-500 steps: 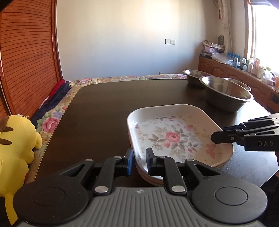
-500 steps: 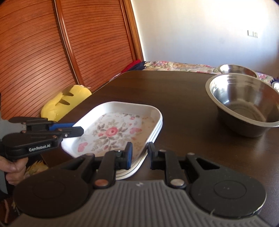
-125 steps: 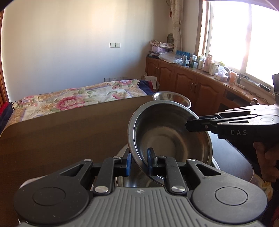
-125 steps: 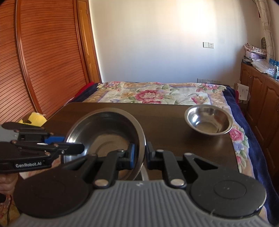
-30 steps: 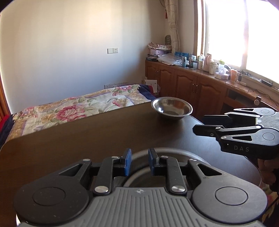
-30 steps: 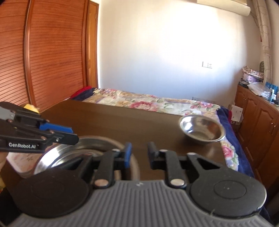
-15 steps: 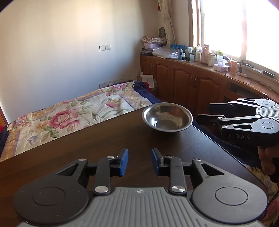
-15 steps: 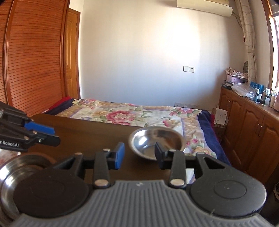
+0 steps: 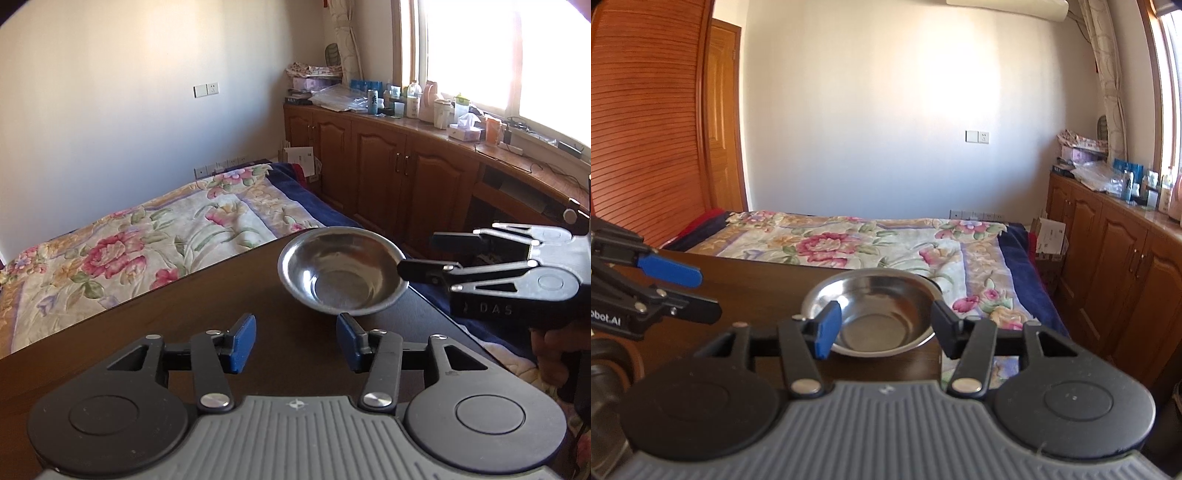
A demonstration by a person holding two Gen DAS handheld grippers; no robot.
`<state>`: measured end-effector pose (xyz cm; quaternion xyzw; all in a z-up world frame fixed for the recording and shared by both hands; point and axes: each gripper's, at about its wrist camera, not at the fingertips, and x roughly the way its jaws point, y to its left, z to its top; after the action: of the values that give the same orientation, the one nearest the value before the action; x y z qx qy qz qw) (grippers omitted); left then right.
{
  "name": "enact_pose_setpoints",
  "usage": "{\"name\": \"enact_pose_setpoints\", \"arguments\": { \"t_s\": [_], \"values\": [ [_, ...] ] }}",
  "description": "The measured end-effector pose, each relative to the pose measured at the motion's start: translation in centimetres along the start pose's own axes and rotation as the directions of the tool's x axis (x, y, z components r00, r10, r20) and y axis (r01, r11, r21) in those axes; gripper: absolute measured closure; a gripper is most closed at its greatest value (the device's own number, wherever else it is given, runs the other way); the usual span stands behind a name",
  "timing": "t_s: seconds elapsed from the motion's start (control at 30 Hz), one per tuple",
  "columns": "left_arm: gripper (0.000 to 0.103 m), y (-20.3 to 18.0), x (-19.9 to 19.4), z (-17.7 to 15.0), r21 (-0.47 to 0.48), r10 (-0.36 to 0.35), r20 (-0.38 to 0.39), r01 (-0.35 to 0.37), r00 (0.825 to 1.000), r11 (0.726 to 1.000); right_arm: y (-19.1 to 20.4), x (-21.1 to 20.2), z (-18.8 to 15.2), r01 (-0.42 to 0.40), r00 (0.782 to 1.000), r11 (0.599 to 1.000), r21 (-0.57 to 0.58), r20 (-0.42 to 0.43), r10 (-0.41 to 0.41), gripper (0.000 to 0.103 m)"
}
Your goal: Organize plates and bowls
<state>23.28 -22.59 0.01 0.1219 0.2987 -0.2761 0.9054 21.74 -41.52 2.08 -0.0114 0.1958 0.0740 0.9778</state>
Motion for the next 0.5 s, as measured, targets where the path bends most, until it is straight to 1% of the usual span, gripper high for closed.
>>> {"name": "enact_pose_setpoints", "arguments": {
  "t_s": [0.23,0.5],
  "values": [
    [0.051,0.1,2.8,1.4,-0.007,-0.009,-0.024,0.008,1.0,1.0,-1.7,1.8,-0.6,-0.002,1.0,0.998,0.071,-0.028,0.004,0.048],
    [0.051,0.4,6.2,2.7,-0.023,-0.013,-0.062,0.011,0.998,1.0,-2.8,3.1,-0.6,-0.004,0.999,0.994,0.106,-0.052,0.009,0.049]
  ]
}}
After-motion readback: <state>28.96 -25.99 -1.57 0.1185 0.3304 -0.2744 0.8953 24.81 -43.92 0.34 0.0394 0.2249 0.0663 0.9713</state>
